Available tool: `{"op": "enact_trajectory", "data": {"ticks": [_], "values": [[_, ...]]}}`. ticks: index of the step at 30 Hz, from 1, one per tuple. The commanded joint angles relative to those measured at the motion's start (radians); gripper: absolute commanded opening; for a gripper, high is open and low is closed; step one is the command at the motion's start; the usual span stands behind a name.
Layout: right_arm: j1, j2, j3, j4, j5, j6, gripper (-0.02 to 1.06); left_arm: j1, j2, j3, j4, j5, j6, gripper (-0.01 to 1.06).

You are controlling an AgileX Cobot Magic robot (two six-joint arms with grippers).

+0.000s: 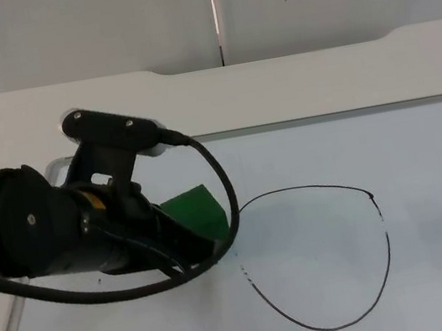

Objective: Push the two cubes into the marked area.

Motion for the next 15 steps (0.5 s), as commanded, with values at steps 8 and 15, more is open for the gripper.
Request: {"op": "enact_trajectory", "data": {"ticks": [8,15], "values": [[-0.007,-0.003,0.007,-0.003,-0.008,0.004,1.05,-0.001,0.001,-0.005,0.034,-0.055,-0.008,0.0],[-0.007,-0.003,0.007,-0.003,-0.008,0.004,1.05,-0.001,0.001,-0.005,0.065,-0.08,-0.008,0.0]]}}
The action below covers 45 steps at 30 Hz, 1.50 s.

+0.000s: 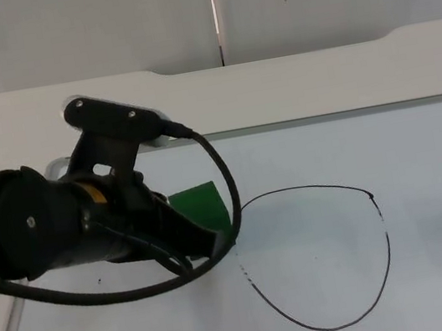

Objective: Push the two cubes into the marked area.

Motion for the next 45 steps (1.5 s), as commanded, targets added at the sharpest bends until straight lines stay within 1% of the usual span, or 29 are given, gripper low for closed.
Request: {"op": "enact_trajectory", "data": {"ticks": [1,8,10,12,13,14,15,19,26,31,32,35,42,45], "values": [[-0.007,-0.003,0.007,-0.003,-0.008,0.004,1.05,-0.001,0.001,-0.004,0.012,-0.022,-0.008,0.0],[-0.007,-0.003,0.007,-0.003,-0.008,0.004,1.05,-0.001,0.018,-0.004,-0.01,-0.042,-0.008,0.0],[-0.007,-0.003,0.007,-0.003,-0.008,0.004,1.05,-0.001,0.041,-0.013,-0.008,-0.035,-0.014,0.0],[-0.007,-0.003,0.007,-0.003,-0.008,0.004,1.05,-0.001,0.078,-0.042,0.043,-0.001,-0.038,0.0],[-0.007,-0.003,0.007,-0.003,-0.008,0.004,1.05,-0.001,0.094,-0.051,0.062,-0.002,-0.057,0.0],[-0.007,-0.003,0.007,-0.003,-0.008,0.004,1.05,-0.008,0.104,-0.053,0.078,-0.02,-0.083,0.0],[-0.007,-0.003,0.007,-0.003,-0.008,0.004,1.05,-0.008,0.104,-0.053,0.078,-0.02,-0.083,0.0],[-0.007,-0.003,0.007,-0.003,-0.008,0.004,1.05,-0.025,0.108,-0.053,0.104,-0.083,-0.093,0.0],[-0.007,-0.003,0.007,-0.003,-0.008,0.004,1.05,-0.025,0.108,-0.053,0.147,-0.123,-0.1,0.0],[-0.007,-0.003,0.007,-0.003,-0.008,0.004,1.05,-0.025,0.112,-0.053,0.15,-0.141,-0.078,0.0],[-0.007,-0.003,0.007,-0.003,-0.008,0.004,1.05,-0.025,0.121,-0.053,0.158,-0.156,-0.064,0.0],[-0.007,-0.003,0.007,-0.003,-0.008,0.004,1.05,-0.025,0.143,-0.053,0.251,-0.187,-0.064,0.0],[-0.007,-0.003,0.007,-0.003,-0.008,0.004,1.05,-0.025,0.15,-0.053,0.309,-0.234,-0.068,0.0],[-0.007,-0.003,0.007,-0.003,-0.008,0.004,1.05,-0.025,0.15,-0.053,0.348,-0.255,-0.116,0.0]]}}
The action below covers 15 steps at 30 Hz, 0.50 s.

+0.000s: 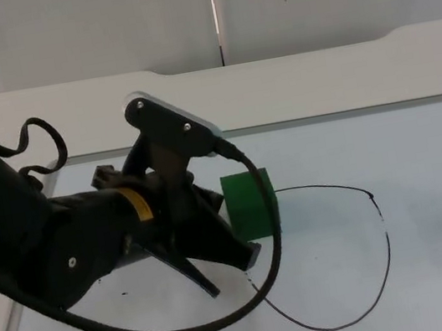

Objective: Push the two cubes into the marked area.

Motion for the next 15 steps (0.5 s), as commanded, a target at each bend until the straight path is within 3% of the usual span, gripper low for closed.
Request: {"op": "enact_trajectory", "data": {"ticks": [1,3,10,15], "values": [[-0.007,-0.003,0.007,-0.003,-0.008,0.004,1.05,-0.005,0.001,-0.003,0.016,-0.024,-0.034,0.0],[-0.007,-0.003,0.007,-0.003,-0.008,0.004,1.05,-0.005,0.003,-0.003,0.006,-0.024,-0.034,0.0],[-0.007,-0.003,0.007,-0.003,-0.008,0.004,1.05,-0.008,0.032,-0.015,0.221,-0.046,-0.112,0.0],[-0.007,-0.003,0.007,-0.001,-0.008,0.004,1.05,-0.009,0.043,-0.016,0.268,-0.066,-0.12,0.0]]}}
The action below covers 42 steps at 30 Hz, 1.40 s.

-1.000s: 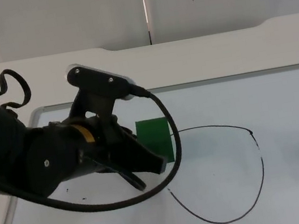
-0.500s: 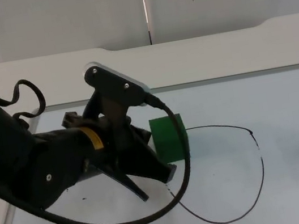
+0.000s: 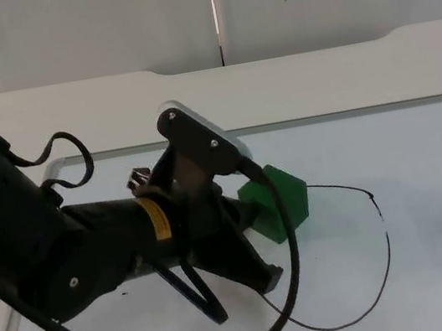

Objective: Push the two cubes into the marked area.

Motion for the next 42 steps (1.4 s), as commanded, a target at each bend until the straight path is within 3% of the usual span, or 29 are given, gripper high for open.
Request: {"op": "enact_trajectory", "data": {"ticks": [1,4,10,12,22,42], "values": [[-0.007,-0.003,0.007,-0.001,-0.008,0.004,1.05,-0.007,0.003,-0.006,0.027,-0.024,-0.021,0.0],[-0.007,-0.003,0.007,-0.001,-0.008,0.004,1.05,-0.007,0.003,-0.006,0.02,-0.031,-0.021,0.0],[-0.007,-0.003,0.007,-0.001,-0.008,0.004,1.05,-0.001,0.003,-0.006,-0.265,-0.024,0.169,0.0],[-0.007,-0.003,0.007,-0.001,-0.008,0.004,1.05,-0.001,0.003,-0.006,-0.278,-0.026,0.194,0.0],[-0.007,-0.003,0.007,-0.001,-0.008,0.004,1.05,-0.001,0.003,-0.006,-0.014,-0.061,0.039,0.0],[-0.007,-0.003,0.007,-0.001,-0.008,0.004,1.05,-0.003,0.003,-0.006,0.181,-0.068,-0.118,0.0]]}}
